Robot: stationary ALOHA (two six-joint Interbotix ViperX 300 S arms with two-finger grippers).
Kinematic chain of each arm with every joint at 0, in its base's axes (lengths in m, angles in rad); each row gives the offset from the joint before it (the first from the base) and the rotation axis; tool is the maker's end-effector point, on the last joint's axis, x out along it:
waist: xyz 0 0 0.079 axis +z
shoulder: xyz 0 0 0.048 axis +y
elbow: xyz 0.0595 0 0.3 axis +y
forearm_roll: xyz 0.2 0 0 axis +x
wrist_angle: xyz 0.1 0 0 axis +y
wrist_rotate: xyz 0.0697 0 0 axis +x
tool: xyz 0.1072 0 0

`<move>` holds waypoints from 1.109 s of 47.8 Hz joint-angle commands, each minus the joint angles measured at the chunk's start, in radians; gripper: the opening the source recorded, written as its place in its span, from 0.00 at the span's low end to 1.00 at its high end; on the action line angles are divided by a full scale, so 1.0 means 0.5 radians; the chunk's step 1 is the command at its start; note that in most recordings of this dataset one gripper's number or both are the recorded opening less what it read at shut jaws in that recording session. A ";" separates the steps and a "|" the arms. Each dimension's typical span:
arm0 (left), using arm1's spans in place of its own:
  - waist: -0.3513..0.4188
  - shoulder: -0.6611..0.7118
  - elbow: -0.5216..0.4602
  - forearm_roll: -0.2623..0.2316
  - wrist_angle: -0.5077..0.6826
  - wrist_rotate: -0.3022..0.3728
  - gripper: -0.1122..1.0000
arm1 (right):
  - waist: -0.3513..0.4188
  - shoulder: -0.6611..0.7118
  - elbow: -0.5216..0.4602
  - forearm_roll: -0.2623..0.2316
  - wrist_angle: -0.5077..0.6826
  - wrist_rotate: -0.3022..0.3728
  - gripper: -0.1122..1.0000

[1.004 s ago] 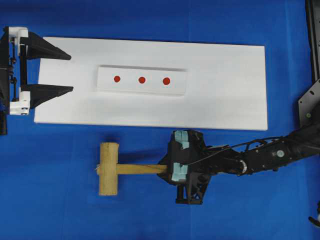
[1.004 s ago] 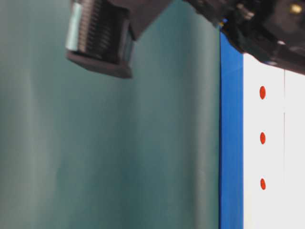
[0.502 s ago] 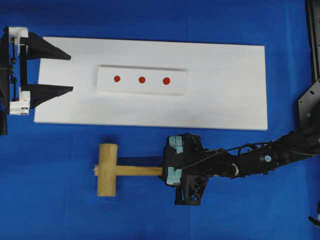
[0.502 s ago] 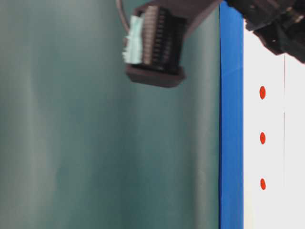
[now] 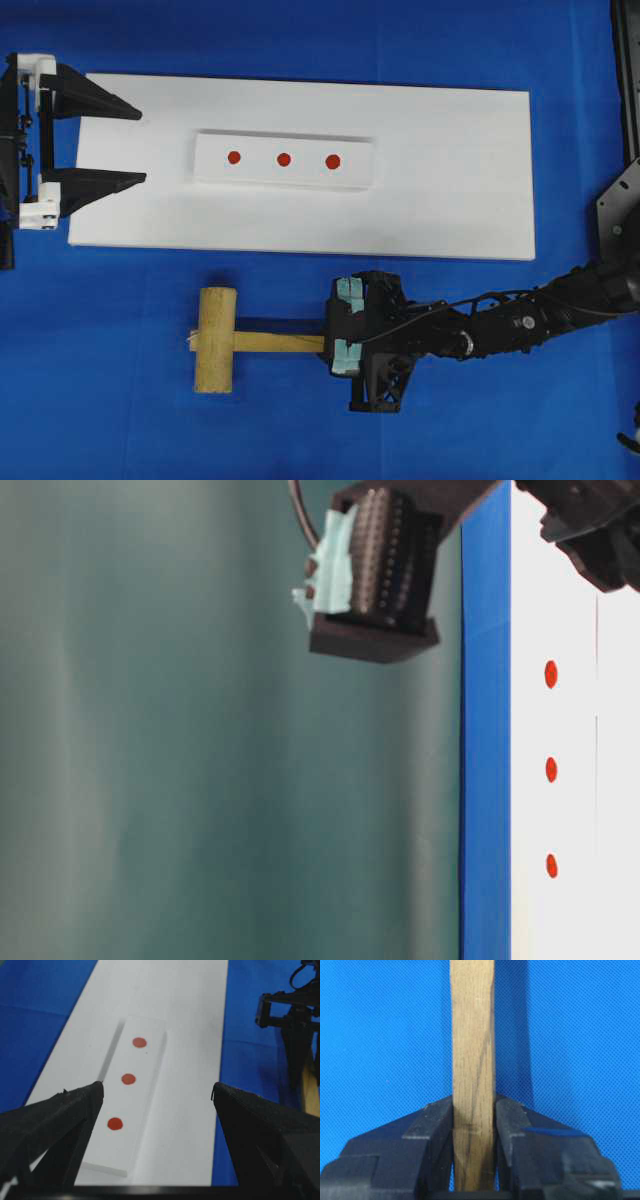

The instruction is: Hit the mark with a hammer.

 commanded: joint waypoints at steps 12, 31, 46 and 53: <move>0.006 0.003 -0.018 -0.003 -0.003 0.000 0.89 | -0.006 -0.018 -0.043 0.000 -0.009 -0.003 0.28; 0.006 0.003 -0.015 -0.003 0.000 0.003 0.89 | -0.006 -0.310 -0.018 -0.089 -0.043 -0.052 0.84; -0.012 0.003 -0.015 -0.003 0.000 0.018 0.89 | -0.018 -0.681 0.055 -0.104 -0.049 -0.264 0.84; -0.012 0.003 -0.015 -0.003 0.000 0.018 0.89 | -0.061 -0.755 0.114 -0.104 -0.083 -0.276 0.84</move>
